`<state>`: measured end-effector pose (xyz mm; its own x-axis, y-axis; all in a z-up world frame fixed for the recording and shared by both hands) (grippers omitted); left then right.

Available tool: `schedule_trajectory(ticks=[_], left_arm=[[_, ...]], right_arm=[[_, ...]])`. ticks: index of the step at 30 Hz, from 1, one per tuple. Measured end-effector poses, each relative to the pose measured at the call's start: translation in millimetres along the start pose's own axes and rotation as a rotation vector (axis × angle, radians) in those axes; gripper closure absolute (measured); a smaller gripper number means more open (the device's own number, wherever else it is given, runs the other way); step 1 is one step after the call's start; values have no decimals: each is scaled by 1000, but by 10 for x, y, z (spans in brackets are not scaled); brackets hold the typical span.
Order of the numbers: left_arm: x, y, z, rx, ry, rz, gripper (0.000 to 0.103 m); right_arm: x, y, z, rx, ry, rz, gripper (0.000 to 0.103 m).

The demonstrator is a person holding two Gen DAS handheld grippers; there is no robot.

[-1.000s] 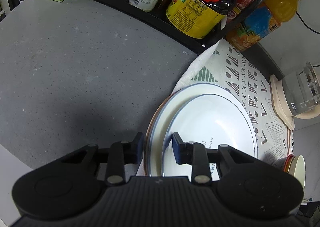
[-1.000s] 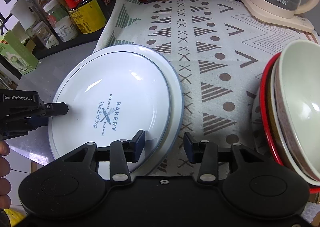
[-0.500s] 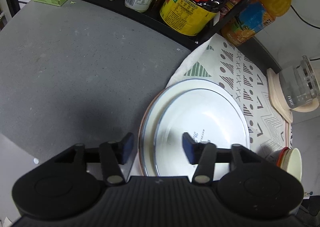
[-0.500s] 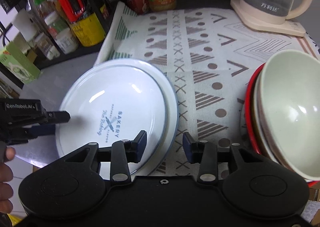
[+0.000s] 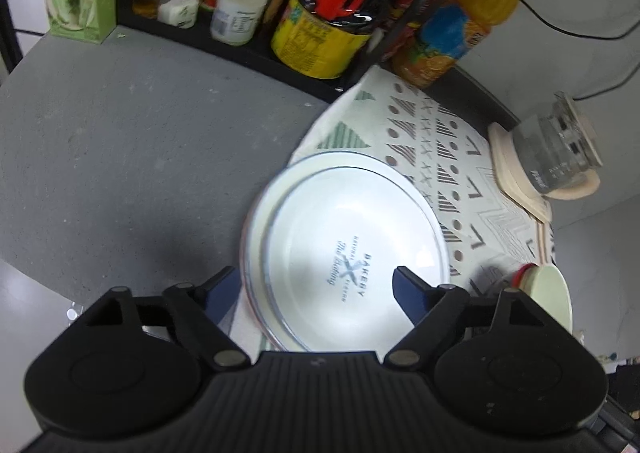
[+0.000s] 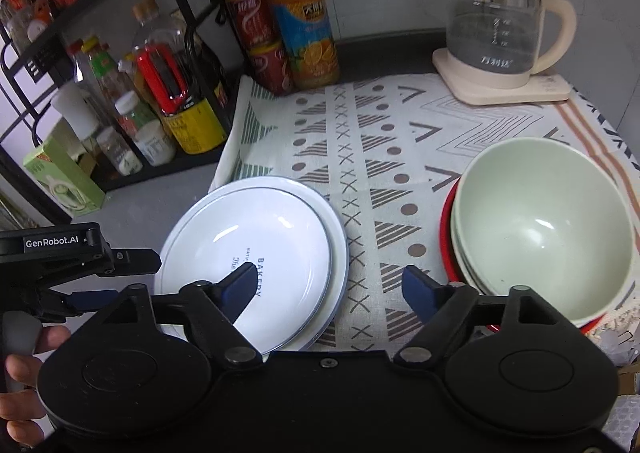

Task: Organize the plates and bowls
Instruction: 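Move both grippers to the rim of the green bowl stack on the red plate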

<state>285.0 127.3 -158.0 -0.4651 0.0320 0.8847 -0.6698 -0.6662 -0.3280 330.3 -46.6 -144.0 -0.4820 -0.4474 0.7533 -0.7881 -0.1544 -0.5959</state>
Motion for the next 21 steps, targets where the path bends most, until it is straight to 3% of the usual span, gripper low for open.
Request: schedule_trajectory(ticks=[16,18,21], left_arm=[[160,156,433,-113,66,6,9],[166,182,516,-133,79,4,0],[176,208,644,-155,101,9,0]], right_arm=[[390,0,264,-88,23,72,13],[435,-2,324,-97,30,81,12],[488,2,419,-108,43,93,10]])
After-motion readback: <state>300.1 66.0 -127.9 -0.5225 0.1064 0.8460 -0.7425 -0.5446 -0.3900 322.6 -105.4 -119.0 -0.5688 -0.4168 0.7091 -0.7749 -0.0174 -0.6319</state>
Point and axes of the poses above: each gripper's, at about its wrist camera, not at the fingertips, and x roughly against the way its jaws point, z to its right, y to its underside, the point moved 8 cm from there along -x, roughly the way its jaws point, and after that the axes turned 4 degrees about -y, right-handed, at the moved point
